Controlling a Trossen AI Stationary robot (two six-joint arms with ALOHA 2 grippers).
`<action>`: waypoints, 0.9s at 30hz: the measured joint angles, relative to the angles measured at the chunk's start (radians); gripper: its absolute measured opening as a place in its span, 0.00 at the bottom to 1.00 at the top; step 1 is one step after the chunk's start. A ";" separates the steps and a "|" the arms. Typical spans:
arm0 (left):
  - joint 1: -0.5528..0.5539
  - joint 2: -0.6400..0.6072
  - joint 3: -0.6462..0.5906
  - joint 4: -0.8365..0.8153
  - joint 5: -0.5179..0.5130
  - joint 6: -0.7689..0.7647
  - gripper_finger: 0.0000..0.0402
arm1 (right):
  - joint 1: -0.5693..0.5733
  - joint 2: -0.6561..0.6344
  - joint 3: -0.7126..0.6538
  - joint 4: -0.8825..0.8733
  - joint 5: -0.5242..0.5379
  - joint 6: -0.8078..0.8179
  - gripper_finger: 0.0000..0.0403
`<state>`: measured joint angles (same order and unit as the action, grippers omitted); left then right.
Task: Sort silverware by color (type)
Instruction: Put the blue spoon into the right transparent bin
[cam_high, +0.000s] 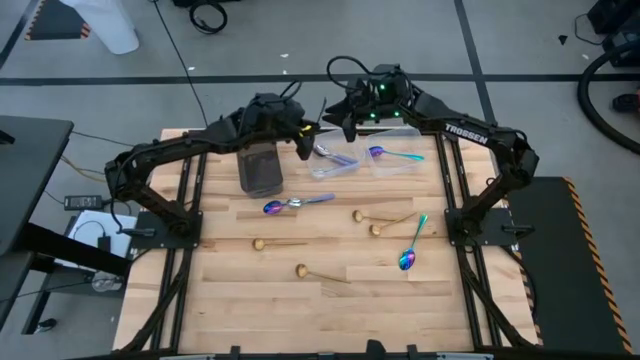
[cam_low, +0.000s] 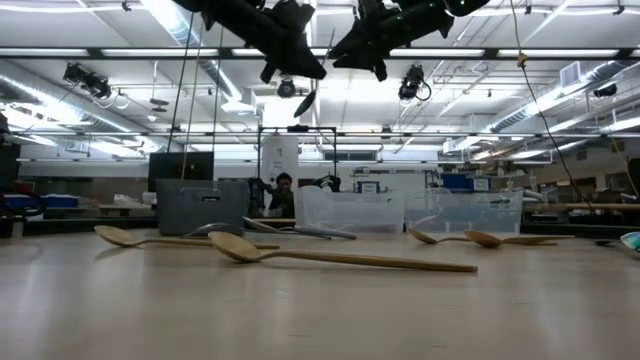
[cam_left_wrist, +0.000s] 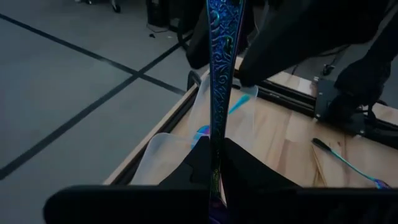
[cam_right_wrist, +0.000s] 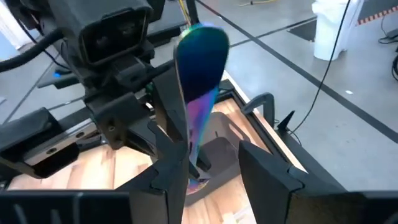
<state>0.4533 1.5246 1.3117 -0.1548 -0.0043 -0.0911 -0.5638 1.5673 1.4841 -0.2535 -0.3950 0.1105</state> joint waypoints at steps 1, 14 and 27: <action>-0.002 0.000 0.000 0.009 -0.001 0.002 0.06 | 0.004 0.000 0.000 0.007 0.000 0.002 0.38; -0.009 0.000 0.000 0.104 0.019 0.021 0.07 | 0.021 0.000 0.000 0.149 -0.053 0.044 0.37; -0.020 0.000 0.000 0.127 0.063 0.063 0.07 | 0.021 0.000 0.000 0.156 -0.083 0.000 0.15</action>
<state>0.4335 1.5249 1.3117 -0.0279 0.0584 -0.0282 -0.5426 1.5673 1.4841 -0.0980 -0.4783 0.1101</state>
